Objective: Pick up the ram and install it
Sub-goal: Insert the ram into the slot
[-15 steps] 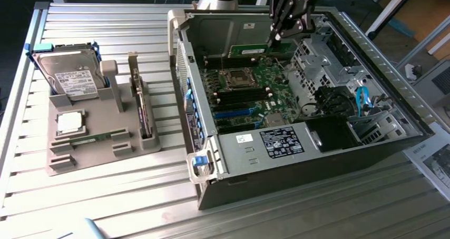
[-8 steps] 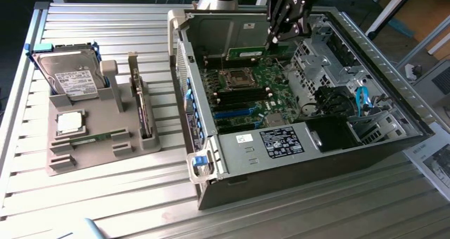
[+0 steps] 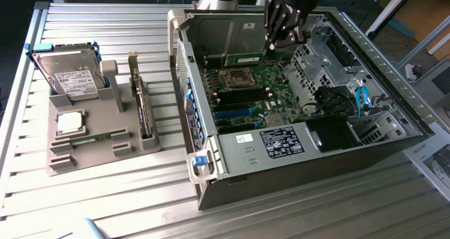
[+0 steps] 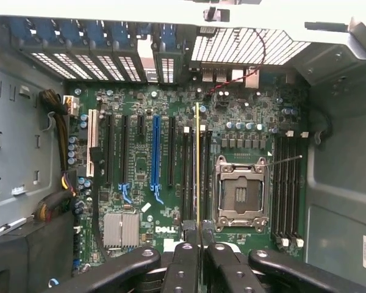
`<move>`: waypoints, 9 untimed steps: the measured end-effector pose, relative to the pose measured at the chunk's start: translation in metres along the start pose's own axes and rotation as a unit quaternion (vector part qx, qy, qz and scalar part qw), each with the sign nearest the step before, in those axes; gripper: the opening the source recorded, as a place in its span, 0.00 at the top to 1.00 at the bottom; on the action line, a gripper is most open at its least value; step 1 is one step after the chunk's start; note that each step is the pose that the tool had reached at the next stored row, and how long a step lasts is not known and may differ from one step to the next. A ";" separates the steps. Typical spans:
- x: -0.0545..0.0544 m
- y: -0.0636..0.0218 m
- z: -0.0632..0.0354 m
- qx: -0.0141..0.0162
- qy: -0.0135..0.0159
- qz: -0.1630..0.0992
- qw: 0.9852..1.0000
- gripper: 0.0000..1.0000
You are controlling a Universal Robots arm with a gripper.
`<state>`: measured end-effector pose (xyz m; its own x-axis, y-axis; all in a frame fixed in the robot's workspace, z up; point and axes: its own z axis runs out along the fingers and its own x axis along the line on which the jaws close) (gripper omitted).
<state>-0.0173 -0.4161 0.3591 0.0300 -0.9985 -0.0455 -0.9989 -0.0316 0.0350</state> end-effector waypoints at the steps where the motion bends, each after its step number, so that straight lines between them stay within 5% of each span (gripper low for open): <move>1: 0.000 -0.0001 0.0023 0.000 0.000 0.000 1.000 0.88; 9: 0.001 -0.0006 0.0180 0.000 0.000 0.000 1.000 0.88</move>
<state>-0.0173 -0.4161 0.3411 0.0291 -0.9985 -0.0456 -0.9989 -0.0307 0.0350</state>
